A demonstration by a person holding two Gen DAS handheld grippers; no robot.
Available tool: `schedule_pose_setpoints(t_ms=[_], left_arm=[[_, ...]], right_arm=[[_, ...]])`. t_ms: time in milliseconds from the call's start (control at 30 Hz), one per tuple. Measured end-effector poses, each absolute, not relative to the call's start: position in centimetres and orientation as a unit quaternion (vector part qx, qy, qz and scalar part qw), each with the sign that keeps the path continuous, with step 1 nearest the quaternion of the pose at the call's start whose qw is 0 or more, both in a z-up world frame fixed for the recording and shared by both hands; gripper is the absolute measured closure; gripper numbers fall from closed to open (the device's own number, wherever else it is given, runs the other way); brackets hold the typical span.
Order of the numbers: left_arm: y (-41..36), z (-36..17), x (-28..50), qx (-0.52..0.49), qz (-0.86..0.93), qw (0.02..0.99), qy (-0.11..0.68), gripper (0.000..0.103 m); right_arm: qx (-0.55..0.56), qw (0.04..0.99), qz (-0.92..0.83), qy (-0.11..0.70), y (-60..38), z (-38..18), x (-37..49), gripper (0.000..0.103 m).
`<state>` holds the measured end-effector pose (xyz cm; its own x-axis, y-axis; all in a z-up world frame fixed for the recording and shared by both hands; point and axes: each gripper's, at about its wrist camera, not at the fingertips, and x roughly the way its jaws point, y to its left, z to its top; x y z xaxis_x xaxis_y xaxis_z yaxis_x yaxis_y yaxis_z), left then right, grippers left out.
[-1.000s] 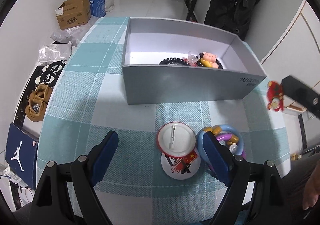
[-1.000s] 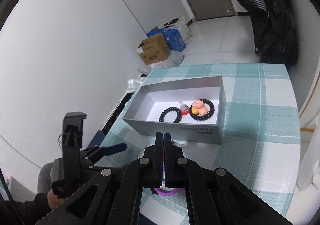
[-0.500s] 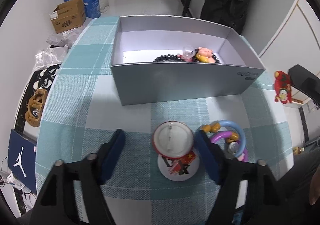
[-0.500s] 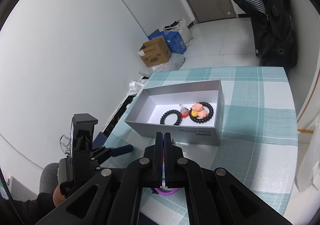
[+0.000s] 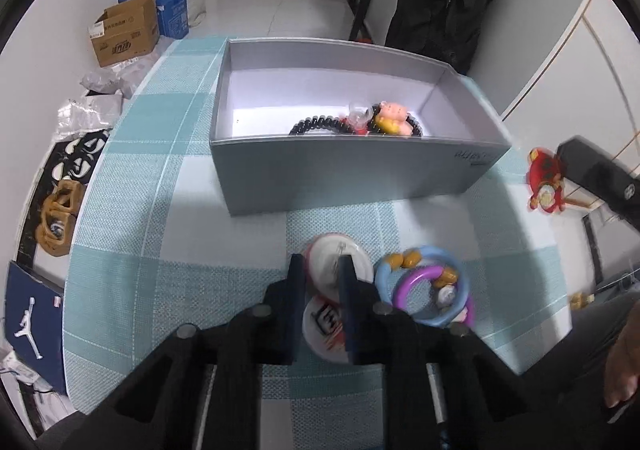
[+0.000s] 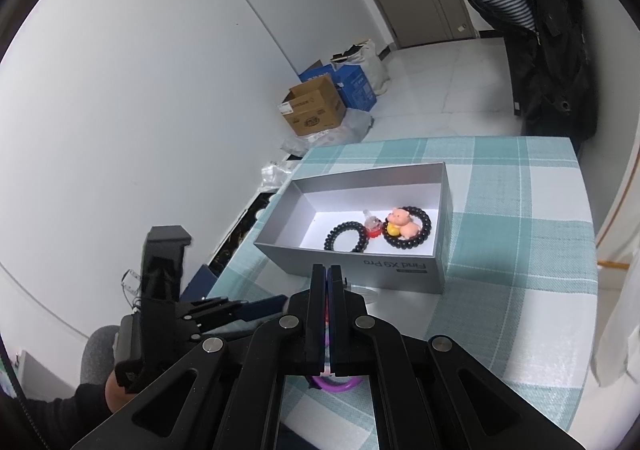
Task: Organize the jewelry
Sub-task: 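Lift the red figure with the right gripper while the left gripper approaches the white badge, then grasp the white flag-print badge with the left gripper while the right gripper holds the red figure, then carry the badge and red figure over the silver box with both grippers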
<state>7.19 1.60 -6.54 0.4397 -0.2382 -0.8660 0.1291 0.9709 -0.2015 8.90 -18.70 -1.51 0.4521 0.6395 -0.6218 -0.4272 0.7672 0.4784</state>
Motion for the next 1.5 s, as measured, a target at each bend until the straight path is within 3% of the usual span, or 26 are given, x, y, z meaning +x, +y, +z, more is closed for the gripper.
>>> schedule_pose_setpoints(t_ms=[467,1167,1500], left_arm=[[2.1,-6.2,6.8,-0.073,-0.113,0.847,0.514,0.092],[3.5,-0.5,6.7,-0.103,-0.138,0.888,0.426,0.092],[3.4,-0.3,9.7,-0.114,-0.142,0.88,0.44,0.092]], right_arm=[[0.128,0.844,0.319,0.412,-18.4,-1.4,8.9,0.103],[0.161,0.844,0.32,0.399,-18.4,-0.7,10.3,0.103],[0.185,0.841,0.316,0.398,-17.7,-0.2,13.2,0.103]])
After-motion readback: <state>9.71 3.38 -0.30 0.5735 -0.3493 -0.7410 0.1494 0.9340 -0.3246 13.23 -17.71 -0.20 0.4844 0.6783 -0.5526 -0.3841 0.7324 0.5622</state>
